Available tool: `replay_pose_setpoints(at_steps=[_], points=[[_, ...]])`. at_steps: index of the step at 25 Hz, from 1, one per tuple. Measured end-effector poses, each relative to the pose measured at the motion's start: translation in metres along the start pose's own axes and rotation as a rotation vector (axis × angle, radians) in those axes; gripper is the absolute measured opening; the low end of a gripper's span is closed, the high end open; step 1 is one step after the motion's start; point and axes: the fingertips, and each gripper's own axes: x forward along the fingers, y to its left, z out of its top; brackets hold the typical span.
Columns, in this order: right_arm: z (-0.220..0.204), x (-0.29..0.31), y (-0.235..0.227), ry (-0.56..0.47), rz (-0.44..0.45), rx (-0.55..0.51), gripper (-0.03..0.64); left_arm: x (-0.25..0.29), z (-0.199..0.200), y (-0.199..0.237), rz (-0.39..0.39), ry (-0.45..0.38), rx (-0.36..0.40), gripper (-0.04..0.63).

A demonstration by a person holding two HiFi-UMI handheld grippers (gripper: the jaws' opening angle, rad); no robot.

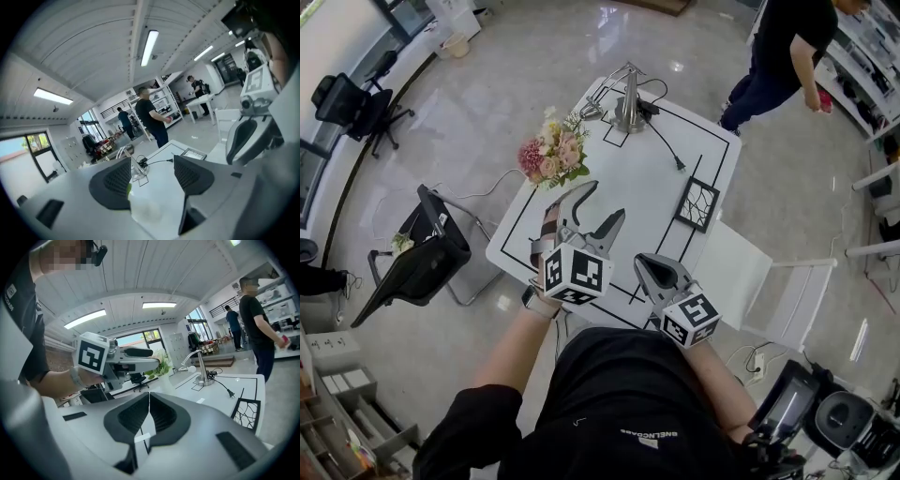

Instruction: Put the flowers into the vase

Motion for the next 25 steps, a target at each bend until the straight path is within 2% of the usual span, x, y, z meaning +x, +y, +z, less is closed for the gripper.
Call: replay_pose_setpoints(at_steps=[5, 9, 12, 15, 20, 25], points=[[0.008, -0.007, -0.005, -0.033, -0.017, 0.013, 0.012, -0.020, 0.012, -0.027, -0.071, -0.125, -0.188, 0.287], [0.015, -0.017, -0.009, -0.059, -0.039, 0.016, 0.012, -0.034, 0.016, -0.051, -0.151, -0.258, -0.398, 0.243], [0.021, -0.024, -0.010, -0.081, -0.050, 0.011, 0.012, -0.043, 0.012, -0.063, -0.191, -0.320, -0.513, 0.210], [0.027, -0.030, -0.007, -0.099, -0.051, -0.008, 0.012, -0.051, 0.009, -0.071, -0.209, -0.348, -0.572, 0.188], [0.032, -0.040, -0.004, -0.142, -0.042, -0.016, 0.012, -0.067, 0.018, -0.084, -0.272, -0.447, -0.646, 0.157], [0.030, -0.046, -0.004, -0.143, -0.054, -0.047, 0.012, -0.072, 0.014, -0.095, -0.286, -0.449, -0.671, 0.116]])
